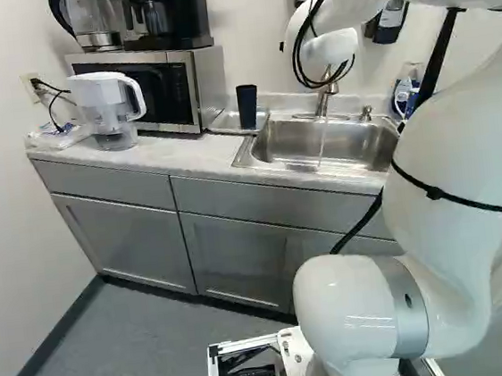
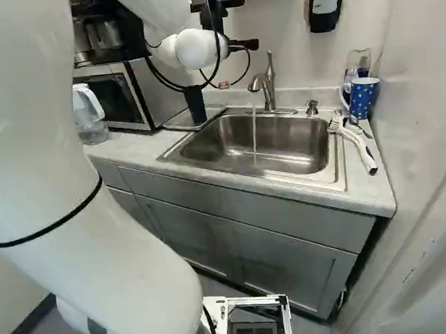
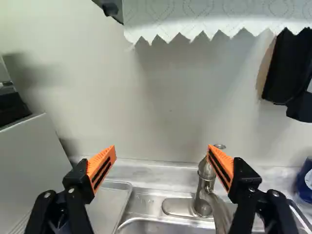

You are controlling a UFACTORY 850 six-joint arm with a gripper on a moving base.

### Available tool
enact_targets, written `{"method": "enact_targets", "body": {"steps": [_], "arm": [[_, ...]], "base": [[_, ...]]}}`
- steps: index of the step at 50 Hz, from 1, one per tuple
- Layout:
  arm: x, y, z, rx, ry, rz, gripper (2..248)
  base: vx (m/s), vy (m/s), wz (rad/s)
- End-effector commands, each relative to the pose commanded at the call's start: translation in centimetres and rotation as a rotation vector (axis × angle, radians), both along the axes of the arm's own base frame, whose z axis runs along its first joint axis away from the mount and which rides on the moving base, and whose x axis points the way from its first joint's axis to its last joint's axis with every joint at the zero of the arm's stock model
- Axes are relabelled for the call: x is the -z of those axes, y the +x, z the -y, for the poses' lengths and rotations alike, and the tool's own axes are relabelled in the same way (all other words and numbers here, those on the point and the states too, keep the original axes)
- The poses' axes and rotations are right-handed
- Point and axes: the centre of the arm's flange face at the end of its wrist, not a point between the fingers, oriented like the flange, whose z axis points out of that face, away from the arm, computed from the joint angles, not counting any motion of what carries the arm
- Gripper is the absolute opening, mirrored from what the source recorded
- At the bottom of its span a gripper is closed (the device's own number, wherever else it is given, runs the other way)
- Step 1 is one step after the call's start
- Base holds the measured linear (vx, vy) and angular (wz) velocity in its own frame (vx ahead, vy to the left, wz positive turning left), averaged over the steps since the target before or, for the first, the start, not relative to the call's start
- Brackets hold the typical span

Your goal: Rinse the cup and place it in the tray

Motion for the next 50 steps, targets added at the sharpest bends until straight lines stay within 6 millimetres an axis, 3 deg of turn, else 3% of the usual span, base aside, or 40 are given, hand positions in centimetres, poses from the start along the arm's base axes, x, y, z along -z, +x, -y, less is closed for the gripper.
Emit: {"method": "enact_targets", "body": {"steps": [29, 50], "arm": [[-2.3, 1.9, 1.2, 0.012, 0.011, -0.039, 247], [-3.9, 2.0, 2.9, 0.039, 0.019, -0.068, 247]], "base": [[0.000, 0.000, 0.000], [0.000, 0.000, 0.000]]}}
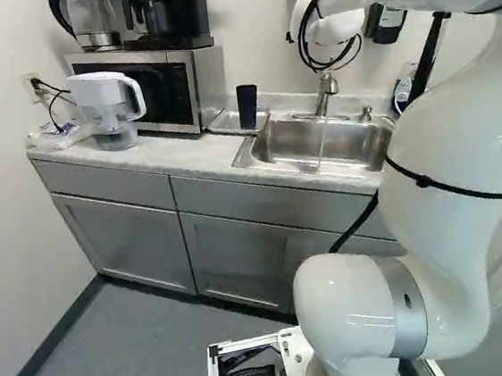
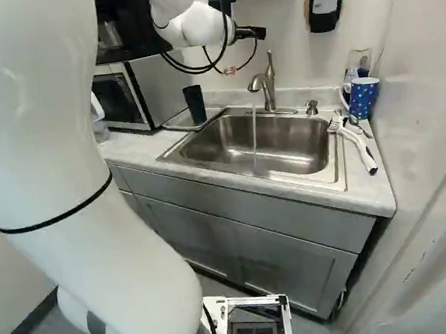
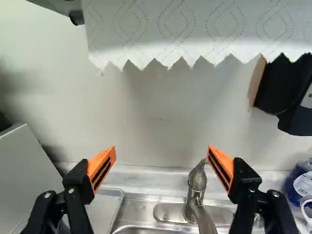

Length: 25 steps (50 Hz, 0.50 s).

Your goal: Rinse the cup and place it in the tray

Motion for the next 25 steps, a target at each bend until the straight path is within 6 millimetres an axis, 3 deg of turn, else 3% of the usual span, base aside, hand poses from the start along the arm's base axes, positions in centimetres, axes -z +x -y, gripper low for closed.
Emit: {"method": "enact_targets", "body": {"steps": [25], "arm": [[0.3, 0.8, 1.7, 0.024, 0.009, -0.029, 247]], "base": [[0.000, 0.000, 0.000]]}}
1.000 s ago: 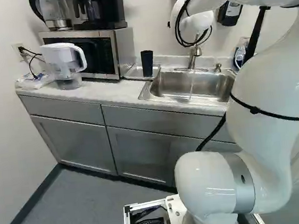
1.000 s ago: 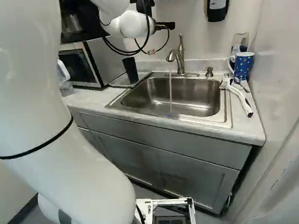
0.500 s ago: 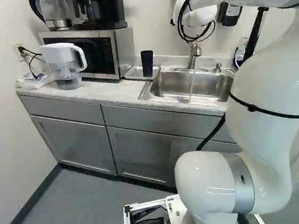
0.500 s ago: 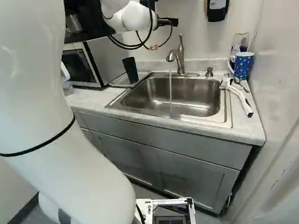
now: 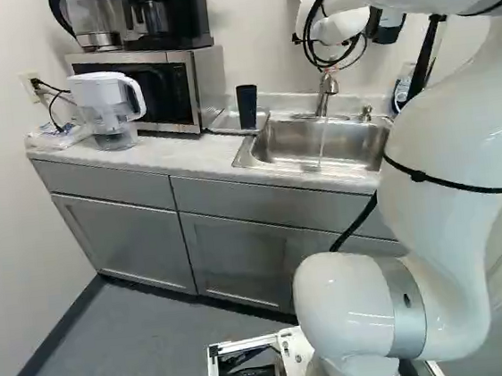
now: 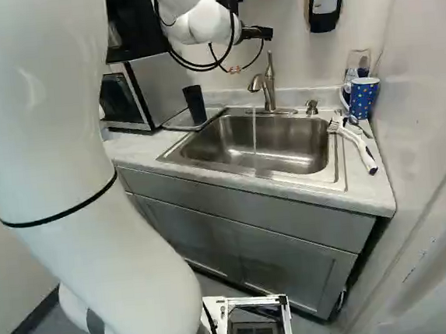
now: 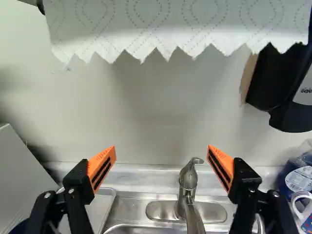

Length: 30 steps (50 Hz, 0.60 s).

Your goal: Rinse the cup and place it in the tray

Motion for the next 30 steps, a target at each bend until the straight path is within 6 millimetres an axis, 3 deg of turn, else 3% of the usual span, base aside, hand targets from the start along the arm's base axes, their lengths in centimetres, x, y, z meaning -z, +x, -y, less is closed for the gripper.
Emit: {"method": "enact_targets", "body": {"steps": [30], "arm": [[0.1, 2.2, 1.0, 0.005, -0.001, 0.004, 247]], "base": [[0.000, 0.000, 0.000]]}}
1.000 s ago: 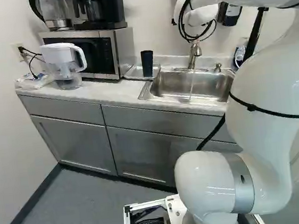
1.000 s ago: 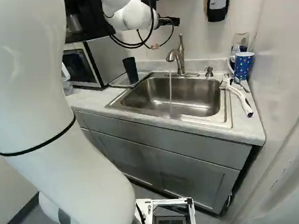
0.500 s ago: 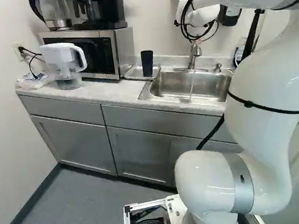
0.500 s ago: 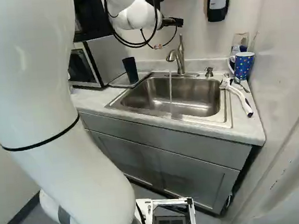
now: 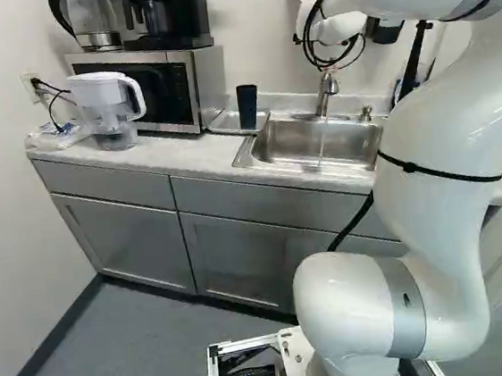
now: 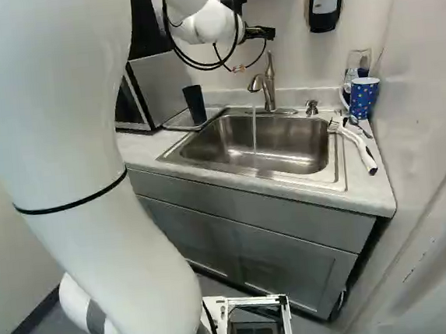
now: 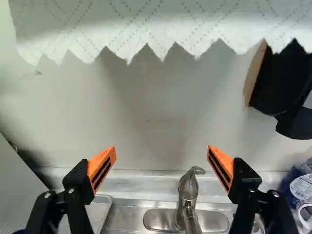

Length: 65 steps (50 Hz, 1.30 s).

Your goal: Rinse the cup and place it in the tray

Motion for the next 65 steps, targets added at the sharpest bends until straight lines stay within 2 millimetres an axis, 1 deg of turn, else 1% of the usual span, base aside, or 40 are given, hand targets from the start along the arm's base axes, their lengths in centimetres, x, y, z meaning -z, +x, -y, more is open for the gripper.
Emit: {"method": "enact_targets", "body": {"steps": [28, 54, 65], "arm": [[0.6, 2.0, 0.6, -0.002, 0.015, -0.044, 247], [1.3, 3.8, 0.6, -0.010, 0.033, -0.101, 247], [1.6, 3.9, 0.6, -0.011, 0.041, -0.126, 247]], "base": [[0.000, 0.000, 0.000], [0.000, 0.000, 0.000], [0.000, 0.000, 0.000]]}}
